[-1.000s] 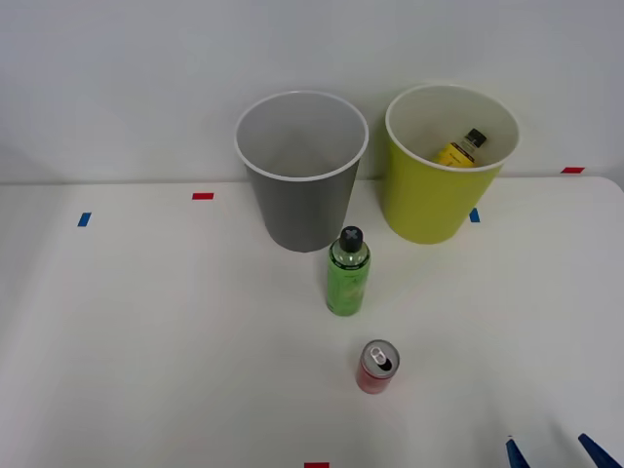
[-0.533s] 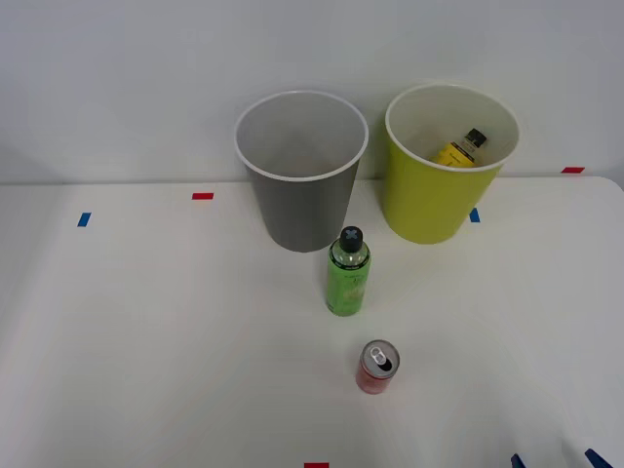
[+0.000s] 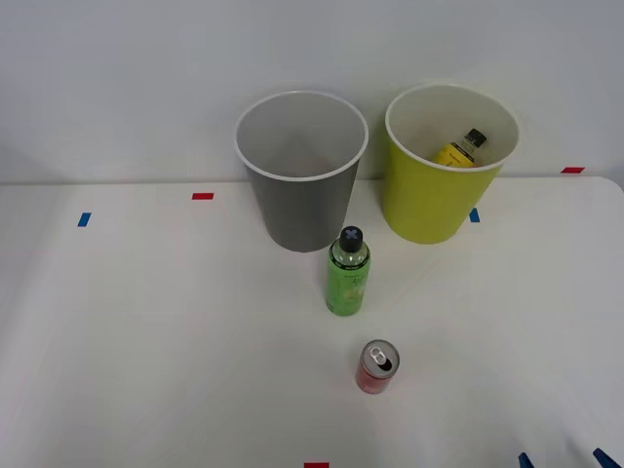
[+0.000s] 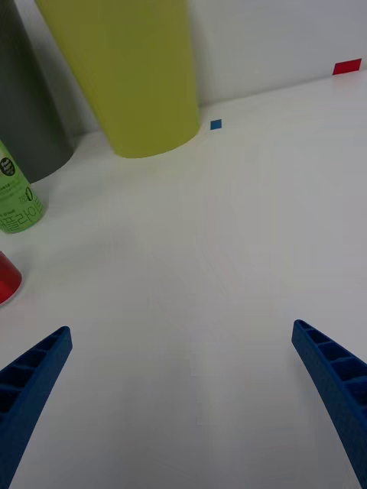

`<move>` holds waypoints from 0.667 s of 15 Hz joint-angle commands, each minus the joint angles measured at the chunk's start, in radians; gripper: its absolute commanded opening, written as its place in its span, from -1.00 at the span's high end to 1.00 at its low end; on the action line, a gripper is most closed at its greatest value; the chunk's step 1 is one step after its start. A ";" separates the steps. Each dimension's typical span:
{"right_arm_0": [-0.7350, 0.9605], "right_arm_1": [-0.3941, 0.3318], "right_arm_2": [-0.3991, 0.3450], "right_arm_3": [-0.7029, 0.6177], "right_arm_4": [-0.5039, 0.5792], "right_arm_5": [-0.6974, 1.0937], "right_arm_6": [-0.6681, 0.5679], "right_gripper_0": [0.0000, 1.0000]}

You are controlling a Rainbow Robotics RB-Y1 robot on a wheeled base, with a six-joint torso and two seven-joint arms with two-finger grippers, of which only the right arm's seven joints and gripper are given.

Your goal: Put cans in the gray bin, plastic bottles in the light green bin

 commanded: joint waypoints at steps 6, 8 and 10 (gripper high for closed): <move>-0.003 -0.001 -0.018 -0.001 0.003 0.006 -0.016 -1.00; -0.011 -0.004 -0.028 -0.001 0.003 0.009 -0.016 -1.00; -0.025 -0.010 -0.029 0.004 0.006 0.028 -0.012 -1.00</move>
